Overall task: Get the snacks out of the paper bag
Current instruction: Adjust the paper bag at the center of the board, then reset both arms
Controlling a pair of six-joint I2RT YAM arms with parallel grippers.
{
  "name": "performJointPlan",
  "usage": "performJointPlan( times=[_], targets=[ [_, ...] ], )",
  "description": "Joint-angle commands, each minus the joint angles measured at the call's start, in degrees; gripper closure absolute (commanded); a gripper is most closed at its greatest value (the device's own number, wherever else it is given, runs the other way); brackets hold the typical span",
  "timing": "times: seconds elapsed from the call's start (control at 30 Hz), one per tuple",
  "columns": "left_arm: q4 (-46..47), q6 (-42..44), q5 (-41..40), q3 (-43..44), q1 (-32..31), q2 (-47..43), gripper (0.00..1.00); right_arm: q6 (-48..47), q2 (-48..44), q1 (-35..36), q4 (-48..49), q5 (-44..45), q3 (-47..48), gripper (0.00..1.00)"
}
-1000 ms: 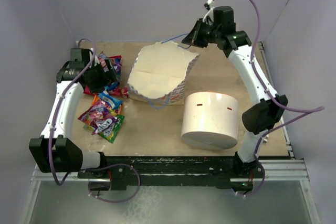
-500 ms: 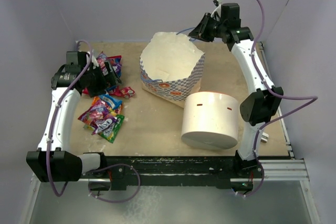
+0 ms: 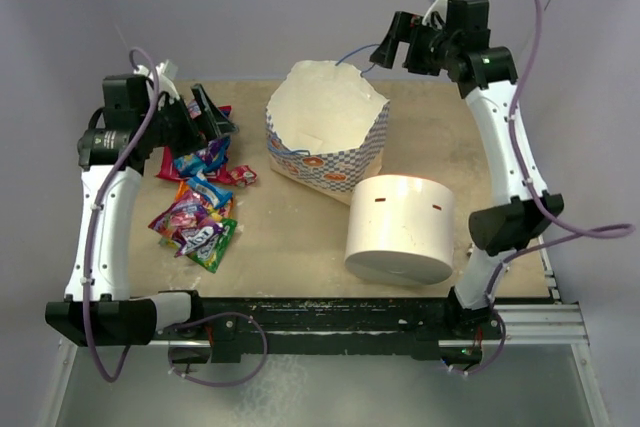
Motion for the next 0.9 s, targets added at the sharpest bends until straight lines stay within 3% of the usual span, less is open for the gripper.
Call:
performJointPlan(
  times=[0.0, 0.2, 0.37, 0.5, 0.67, 0.87],
  targets=[
    [3.66, -1.18, 4.34, 10.20, -0.24, 0.38, 0.01, -2.13, -10.31, -0.32, -2.71, 12.05, -3.66, 0.00],
    [1.57, 6.99, 1.41, 26.45, -5.81, 5.11, 0.01, -6.23, -18.21, -0.50, -10.54, 17.07, -6.59, 0.00],
    [-0.81, 13.58, -4.08, 36.63, -11.54, 6.82, 0.01, -10.91, -32.47, -0.50, -7.07, 20.54, -18.44, 0.01],
    [-0.89, 12.86, -7.70, 34.61, -12.26, 2.79, 0.01, -11.79, -43.46, -0.41, -6.57, 15.66, -24.11, 0.01],
    [2.43, 11.22, -11.81, 25.94, -12.28, -5.94, 0.01, -9.22, -54.06, -0.48, -7.20, 17.27, -26.21, 0.01],
    [5.78, 8.24, -20.02, 19.71, -12.22, -14.60, 0.01, -7.12, -60.26, -0.44, -5.99, 21.06, -26.73, 0.01]
  ],
)
